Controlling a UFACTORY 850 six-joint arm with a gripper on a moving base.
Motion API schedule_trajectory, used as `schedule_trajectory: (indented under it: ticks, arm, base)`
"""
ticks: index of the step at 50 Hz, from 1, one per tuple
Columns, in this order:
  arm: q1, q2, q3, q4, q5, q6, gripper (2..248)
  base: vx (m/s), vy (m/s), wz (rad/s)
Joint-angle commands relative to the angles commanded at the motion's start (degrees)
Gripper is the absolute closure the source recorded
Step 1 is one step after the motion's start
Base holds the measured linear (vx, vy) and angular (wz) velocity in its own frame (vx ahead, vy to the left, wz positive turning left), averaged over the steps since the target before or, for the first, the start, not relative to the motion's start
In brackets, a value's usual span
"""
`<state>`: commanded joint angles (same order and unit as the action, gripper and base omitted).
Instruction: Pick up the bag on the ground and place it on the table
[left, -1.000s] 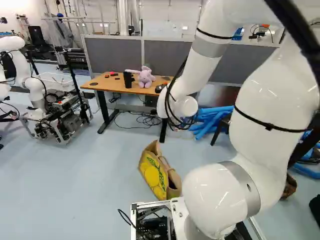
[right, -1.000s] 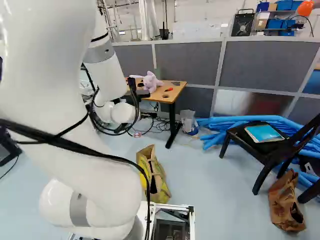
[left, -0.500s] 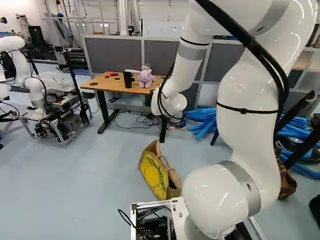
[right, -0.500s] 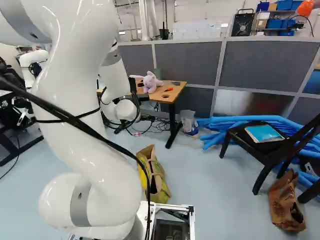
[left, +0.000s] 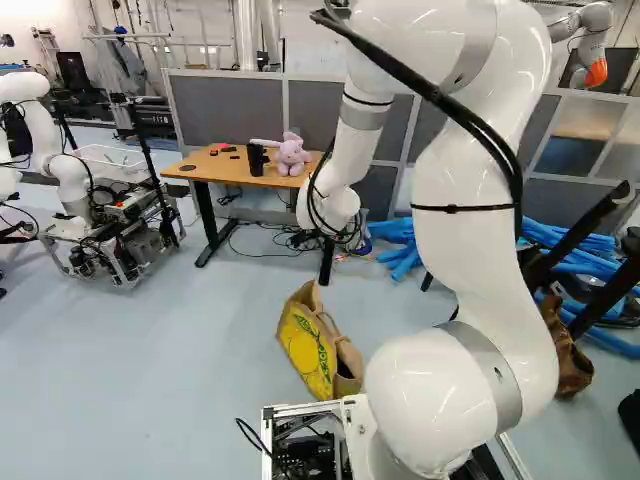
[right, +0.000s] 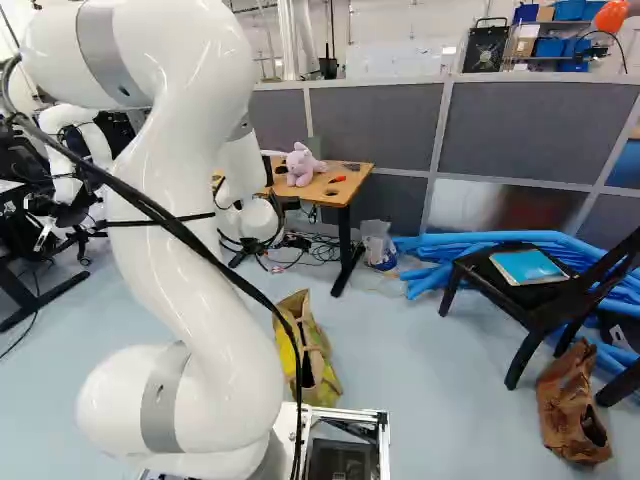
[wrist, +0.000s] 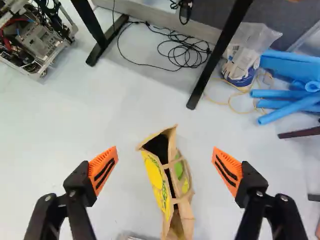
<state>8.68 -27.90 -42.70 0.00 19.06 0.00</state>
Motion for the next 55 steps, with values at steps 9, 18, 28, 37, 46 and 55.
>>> schedule_trajectory:
  ticks: [9, 18, 28, 37, 46, 55]
  arm:
    - [-0.04, -2.19, -1.30, 0.00, -2.17, 0.00, 3]
    - [-0.04, -4.17, -2.29, 0.00, -4.11, 0.00, 3]
    - [-0.04, -6.37, -3.41, 0.00, -5.97, 0.00, 3]
    - [-0.04, -8.37, -4.45, 0.00, -7.44, 0.00, 3]
    - [-0.04, -10.39, -5.54, 0.00, -8.86, 0.00, 3]
    - [-0.04, -12.42, -6.68, 0.00, -10.29, 0.00, 3]
  base:
    - [0.000, 0.000, 0.000]
    - [0.000, 0.000, 0.000]
    - [0.000, 0.000, 0.000]
    - [0.000, 0.000, 0.000]
    - [0.000, 0.000, 0.000]
    - [0.000, 0.000, 0.000]
